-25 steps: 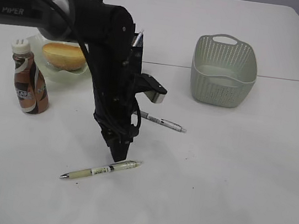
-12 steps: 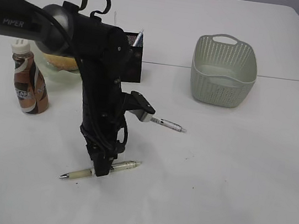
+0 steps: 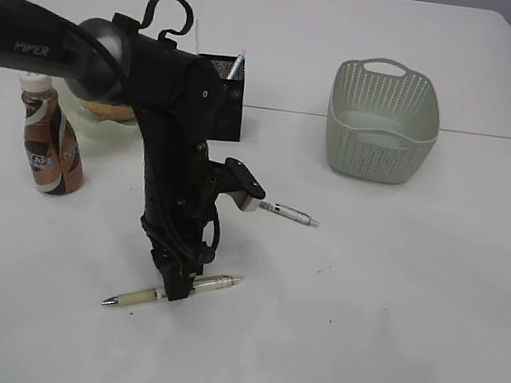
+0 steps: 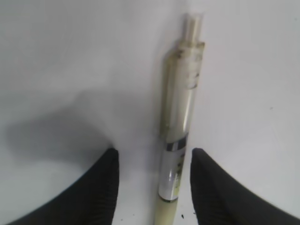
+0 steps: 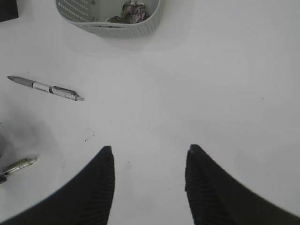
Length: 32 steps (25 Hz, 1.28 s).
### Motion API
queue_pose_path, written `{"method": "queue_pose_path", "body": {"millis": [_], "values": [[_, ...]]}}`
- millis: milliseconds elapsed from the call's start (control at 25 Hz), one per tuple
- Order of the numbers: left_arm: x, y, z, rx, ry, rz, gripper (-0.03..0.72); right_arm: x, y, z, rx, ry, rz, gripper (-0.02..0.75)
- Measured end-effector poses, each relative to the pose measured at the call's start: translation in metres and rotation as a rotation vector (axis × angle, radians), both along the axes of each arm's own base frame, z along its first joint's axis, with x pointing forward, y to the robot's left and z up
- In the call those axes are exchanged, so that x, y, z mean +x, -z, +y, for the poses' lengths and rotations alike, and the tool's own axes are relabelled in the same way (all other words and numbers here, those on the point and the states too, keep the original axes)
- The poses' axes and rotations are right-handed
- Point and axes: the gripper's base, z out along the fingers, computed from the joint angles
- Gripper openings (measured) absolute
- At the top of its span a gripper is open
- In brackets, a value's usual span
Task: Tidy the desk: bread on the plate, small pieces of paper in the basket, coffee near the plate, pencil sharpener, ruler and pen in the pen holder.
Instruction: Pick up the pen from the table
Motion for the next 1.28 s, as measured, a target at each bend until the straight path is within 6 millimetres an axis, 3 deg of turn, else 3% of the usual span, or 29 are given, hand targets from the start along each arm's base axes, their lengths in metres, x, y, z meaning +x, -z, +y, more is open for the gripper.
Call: {"method": "queue_pose_path", "body": {"millis": [240, 520, 960, 1280], "values": [[0.001, 0.003, -0.001, 0.000, -0.002, 0.007, 0.363, 0.000, 0.000, 0.000, -0.002, 0.000, 0.000, 0.365], [-0.001, 0.004, -0.001, -0.002, -0.018, 0.032, 0.262, 0.000, 0.000, -0.001, -0.007, 0.001, 0.000, 0.365], [0.002, 0.010, -0.009, -0.059, -0.101, 0.020, 0.293, 0.000, 0.000, -0.005, -0.056, 0.007, -0.002, 0.365], [0.005, 0.018, -0.010, -0.047, -0.094, 0.018, 0.133, 0.000, 0.000, -0.006, -0.074, 0.009, -0.002, 0.365]]}}
